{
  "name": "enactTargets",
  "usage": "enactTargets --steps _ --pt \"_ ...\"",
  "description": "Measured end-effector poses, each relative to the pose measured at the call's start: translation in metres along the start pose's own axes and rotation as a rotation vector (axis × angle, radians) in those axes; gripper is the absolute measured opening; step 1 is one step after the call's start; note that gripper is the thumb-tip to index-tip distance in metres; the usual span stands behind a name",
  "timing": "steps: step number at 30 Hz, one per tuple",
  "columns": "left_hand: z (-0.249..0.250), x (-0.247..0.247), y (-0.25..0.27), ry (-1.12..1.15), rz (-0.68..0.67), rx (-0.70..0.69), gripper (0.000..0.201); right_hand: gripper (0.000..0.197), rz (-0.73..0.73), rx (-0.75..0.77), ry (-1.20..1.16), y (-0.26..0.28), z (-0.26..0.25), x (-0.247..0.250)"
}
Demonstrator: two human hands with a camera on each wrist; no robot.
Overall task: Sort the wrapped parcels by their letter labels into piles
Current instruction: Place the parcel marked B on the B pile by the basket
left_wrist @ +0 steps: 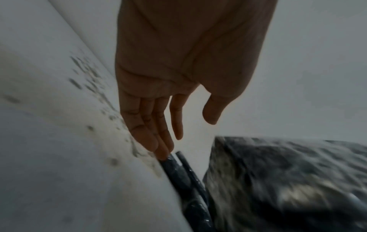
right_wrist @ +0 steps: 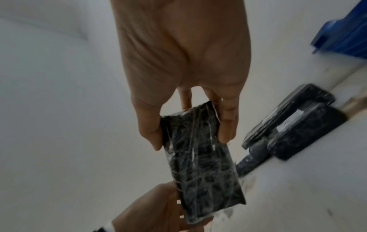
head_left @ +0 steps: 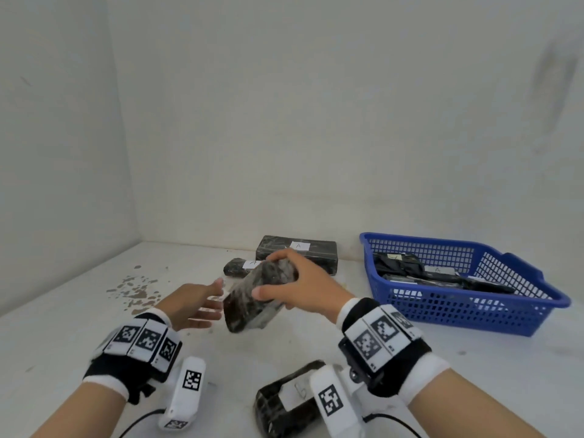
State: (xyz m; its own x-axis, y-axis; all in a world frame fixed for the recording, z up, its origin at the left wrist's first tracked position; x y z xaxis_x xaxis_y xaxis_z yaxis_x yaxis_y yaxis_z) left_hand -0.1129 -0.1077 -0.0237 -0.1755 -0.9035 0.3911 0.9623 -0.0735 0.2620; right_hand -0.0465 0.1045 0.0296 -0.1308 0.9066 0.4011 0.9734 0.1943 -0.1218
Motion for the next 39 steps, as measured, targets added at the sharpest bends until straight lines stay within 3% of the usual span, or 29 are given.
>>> enactTargets --steps 7,12,14,17,22,26,29,39 --pt "0.093 -0.051 0.044 0.103 -0.183 -0.205 0.064 0.053 0.171 0.152 -0.290 0.032 -0.012 0.094" --pt "0.151 -0.088 0.071 0.268 -0.233 -0.394 0.039 0.065 0.157 0.247 -0.301 0.066 -0.012 0.148" --pt "0.164 -0.104 0.074 0.274 -0.233 -0.467 0.034 0.054 0.199 0.260 -0.354 0.075 -0.007 0.164" --pt "0.174 -0.126 0.075 0.273 -0.199 -0.524 0.037 0.038 0.252 0.280 -0.415 0.083 -0.002 0.182" --pt "0.181 -0.145 0.074 0.359 -0.243 -0.604 0.071 0.063 0.286 0.302 -0.401 0.094 0.010 0.206" --pt "0.183 -0.145 0.080 0.322 -0.260 -0.737 0.066 0.055 0.304 0.306 -0.341 0.096 0.013 0.216" --pt "0.184 -0.145 0.085 0.296 -0.232 -0.806 0.064 0.065 0.334 0.299 -0.264 0.097 0.008 0.217" --pt "0.185 -0.146 0.098 0.206 -0.158 -0.851 0.062 0.071 0.390 0.296 -0.109 0.109 -0.015 0.204"
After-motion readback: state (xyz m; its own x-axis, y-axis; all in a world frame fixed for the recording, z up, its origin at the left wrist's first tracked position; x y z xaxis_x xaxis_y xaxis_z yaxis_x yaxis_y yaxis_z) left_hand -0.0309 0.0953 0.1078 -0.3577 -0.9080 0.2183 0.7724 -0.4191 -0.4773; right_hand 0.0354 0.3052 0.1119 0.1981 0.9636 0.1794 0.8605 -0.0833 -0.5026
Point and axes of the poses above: each hand's wrist, its own y-axis away from the middle knuckle, its own x-axis out of the back of the hand, z = x × y, the point moved 2 cm from there along -y, towards the middle knuckle, and after that the axes turned 9 degrees about -y, right-handed, at the moved point
